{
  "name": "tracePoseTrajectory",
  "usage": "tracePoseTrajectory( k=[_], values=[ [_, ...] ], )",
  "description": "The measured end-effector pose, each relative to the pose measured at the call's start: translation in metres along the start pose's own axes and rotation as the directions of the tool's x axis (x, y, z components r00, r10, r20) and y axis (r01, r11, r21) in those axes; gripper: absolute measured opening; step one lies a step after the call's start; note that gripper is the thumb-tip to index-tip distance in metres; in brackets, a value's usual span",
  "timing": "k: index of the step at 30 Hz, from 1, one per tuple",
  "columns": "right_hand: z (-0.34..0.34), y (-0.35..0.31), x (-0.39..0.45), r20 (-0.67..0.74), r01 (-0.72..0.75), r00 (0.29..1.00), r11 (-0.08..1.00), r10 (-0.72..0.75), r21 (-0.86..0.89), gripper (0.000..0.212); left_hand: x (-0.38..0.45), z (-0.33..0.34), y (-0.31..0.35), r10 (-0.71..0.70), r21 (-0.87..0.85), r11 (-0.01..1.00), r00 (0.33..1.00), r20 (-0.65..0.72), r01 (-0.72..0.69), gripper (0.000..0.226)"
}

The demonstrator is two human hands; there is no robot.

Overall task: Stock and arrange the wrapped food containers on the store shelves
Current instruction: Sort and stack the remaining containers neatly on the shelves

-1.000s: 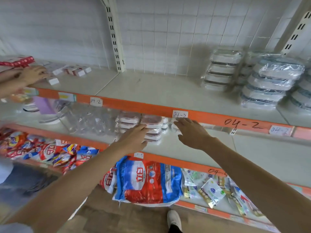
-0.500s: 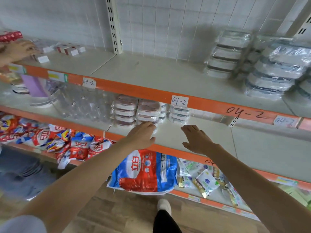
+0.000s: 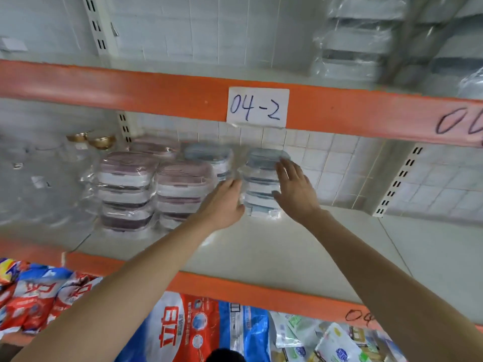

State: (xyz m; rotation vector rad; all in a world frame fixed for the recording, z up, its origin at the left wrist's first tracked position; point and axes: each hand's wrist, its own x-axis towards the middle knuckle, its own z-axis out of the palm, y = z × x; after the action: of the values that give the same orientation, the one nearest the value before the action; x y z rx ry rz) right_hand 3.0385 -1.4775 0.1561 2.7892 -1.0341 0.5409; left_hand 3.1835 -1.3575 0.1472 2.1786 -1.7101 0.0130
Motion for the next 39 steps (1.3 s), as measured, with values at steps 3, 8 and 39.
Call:
tracePoseTrajectory(
  k=[3, 8, 39],
  values=[
    [0.023, 0.013, 0.028, -0.085, -0.027, 0.996, 0.997, 0.022, -0.066, 0.071, 0.022, 0.02, -0.008, 0.008, 0.02, 1.0, 0.99, -0.139, -0.005, 0.054],
    [0.036, 0.022, 0.053, -0.076, -0.006, 0.997, 1.0, 0.006, -0.004, 0.065, 0.042, 0.041, -0.002, -0.006, 0.026, 1.0, 0.971, -0.237, 0.012, 0.061],
    [-0.085, 0.029, -0.206, -0.012, -0.105, 0.994, 0.993, 0.106, 0.044, 0.067, -0.104, -0.051, 0.049, 0.394, 0.233, 0.879, 0.91, 0.133, -0.415, 0.087]
  ],
)
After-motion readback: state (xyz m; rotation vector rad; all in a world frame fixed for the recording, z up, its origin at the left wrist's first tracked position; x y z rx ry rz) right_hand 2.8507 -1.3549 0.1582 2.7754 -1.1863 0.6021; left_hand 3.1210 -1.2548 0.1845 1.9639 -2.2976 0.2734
